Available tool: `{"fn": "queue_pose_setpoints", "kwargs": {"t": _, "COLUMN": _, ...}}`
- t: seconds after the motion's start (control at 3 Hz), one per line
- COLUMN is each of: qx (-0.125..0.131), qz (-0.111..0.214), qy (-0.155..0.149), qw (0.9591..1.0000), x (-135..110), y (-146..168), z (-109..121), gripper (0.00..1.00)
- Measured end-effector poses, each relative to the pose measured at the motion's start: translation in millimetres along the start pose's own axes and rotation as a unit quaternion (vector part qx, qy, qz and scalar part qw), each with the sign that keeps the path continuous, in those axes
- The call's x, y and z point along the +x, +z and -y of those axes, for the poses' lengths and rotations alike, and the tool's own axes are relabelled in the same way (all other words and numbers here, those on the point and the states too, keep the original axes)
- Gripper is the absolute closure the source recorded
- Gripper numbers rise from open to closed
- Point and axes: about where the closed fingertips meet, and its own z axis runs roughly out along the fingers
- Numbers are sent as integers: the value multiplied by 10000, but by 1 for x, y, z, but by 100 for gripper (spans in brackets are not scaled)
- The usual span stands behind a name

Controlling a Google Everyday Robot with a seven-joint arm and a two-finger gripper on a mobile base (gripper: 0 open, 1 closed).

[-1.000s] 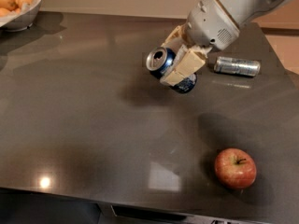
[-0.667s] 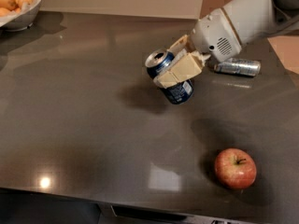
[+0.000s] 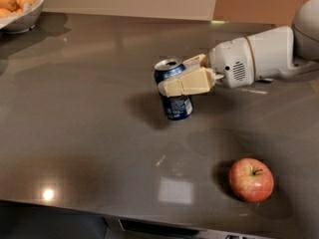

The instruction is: Place pepsi can upright

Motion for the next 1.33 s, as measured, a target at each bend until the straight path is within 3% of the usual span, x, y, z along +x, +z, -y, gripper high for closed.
{"fn": "queue_pose_setpoints", "kwargs": {"t": 0.33, "qx": -244, "qz": 604, "qy": -163, "qw": 9977, "x": 4, "y": 3, "z": 2, "gripper": 100}}
{"fn": "queue_pose_setpoints", "kwargs": {"t": 0.67, "qx": -405, "qz": 909, "qy": -292, "qw": 9946, "x": 13, "y": 4, "z": 6, "gripper": 100}}
{"fn": "queue_pose_setpoints", "kwargs": {"t": 1.33, "qx": -590, "qz": 1111, "qy": -586, "qw": 9903, "x": 34, "y": 13, "z": 15, "gripper": 100}}
